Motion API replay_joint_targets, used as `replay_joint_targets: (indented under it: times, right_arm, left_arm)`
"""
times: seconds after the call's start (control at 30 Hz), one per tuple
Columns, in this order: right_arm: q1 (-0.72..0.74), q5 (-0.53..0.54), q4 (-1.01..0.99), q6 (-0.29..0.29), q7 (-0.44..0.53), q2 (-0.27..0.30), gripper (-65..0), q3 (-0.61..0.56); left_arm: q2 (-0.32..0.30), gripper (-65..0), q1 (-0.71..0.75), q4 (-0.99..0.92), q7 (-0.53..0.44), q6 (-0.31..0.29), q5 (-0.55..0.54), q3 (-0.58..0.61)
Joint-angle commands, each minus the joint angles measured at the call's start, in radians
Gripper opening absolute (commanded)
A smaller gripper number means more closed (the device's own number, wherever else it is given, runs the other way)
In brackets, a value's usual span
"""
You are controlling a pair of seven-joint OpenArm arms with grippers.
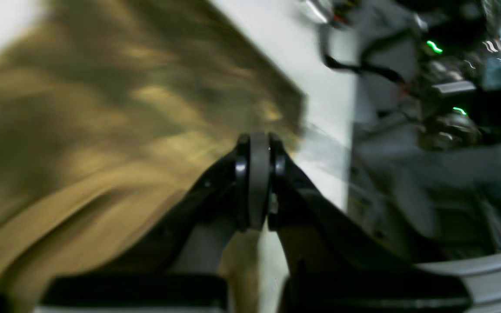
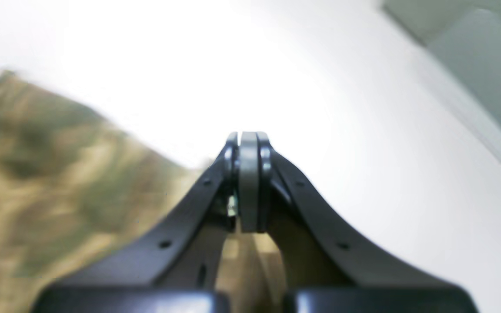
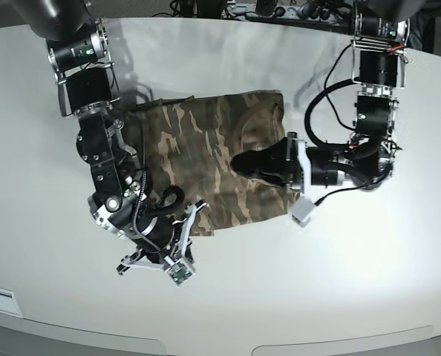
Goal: Fold the T-shirt properly
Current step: 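Grip the folded shirt's sides with both grippers and square it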
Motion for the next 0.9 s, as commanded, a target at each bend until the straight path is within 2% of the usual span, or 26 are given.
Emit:
replay_joint_targets:
  times: [0.0,0.03,0.2,0.33,0.4,0.47,0.6,0.7,0.87]
  right_arm:
    - [0.042,0.0,-0.021,0.009,0.04,0.014,-65.0,0.007]
    - [0.055,0.003,-0.061,0.04,0.06,0.027,-65.0,0.006]
    - [0.133,0.065,-0.328,0.193,0.163,0.086,-65.0,0.005]
    - [0.18,0.081,-0.511,0.311,0.206,0.129,-65.0,0.005]
    - [0.179,0.084,-0.544,0.318,0.204,0.156,-65.0,-0.002]
    - [0.172,0.105,-0.545,0.315,0.176,0.191,-65.0,-0.008]
    - [0.171,0.292,-0.544,0.298,0.027,0.271,-65.0,-0.007]
    - [0.148,0.383,-0.526,0.295,-0.024,0.32,-65.0,-0.005]
    - [0.024,0.395,-0.415,0.217,-0.072,0.351,-65.0,0.027]
  left_arm:
    - [0.014,-65.0,-0.024,0.019,-0.006,-0.008,-0.025,0.029]
    - [0.033,-65.0,-0.024,0.019,-0.007,-0.008,-0.018,0.063]
    - [0.11,-65.0,-0.024,0.019,-0.012,-0.008,0.154,0.185]
    - [0.126,-65.0,-0.023,0.019,-0.017,-0.008,0.299,0.26]
    - [0.102,-65.0,-0.023,0.018,-0.03,-0.008,0.339,0.303]
    - [0.048,-65.0,-0.024,0.018,-0.09,-0.008,0.412,0.361]
    - [-0.071,-65.0,-0.026,0.018,-0.292,-0.008,0.665,0.476]
    - [-0.141,-65.0,-0.026,0.016,-0.422,-0.008,0.821,0.533]
    - [-0.218,-65.0,-0.026,0.015,-0.606,-0.008,1.0,0.557]
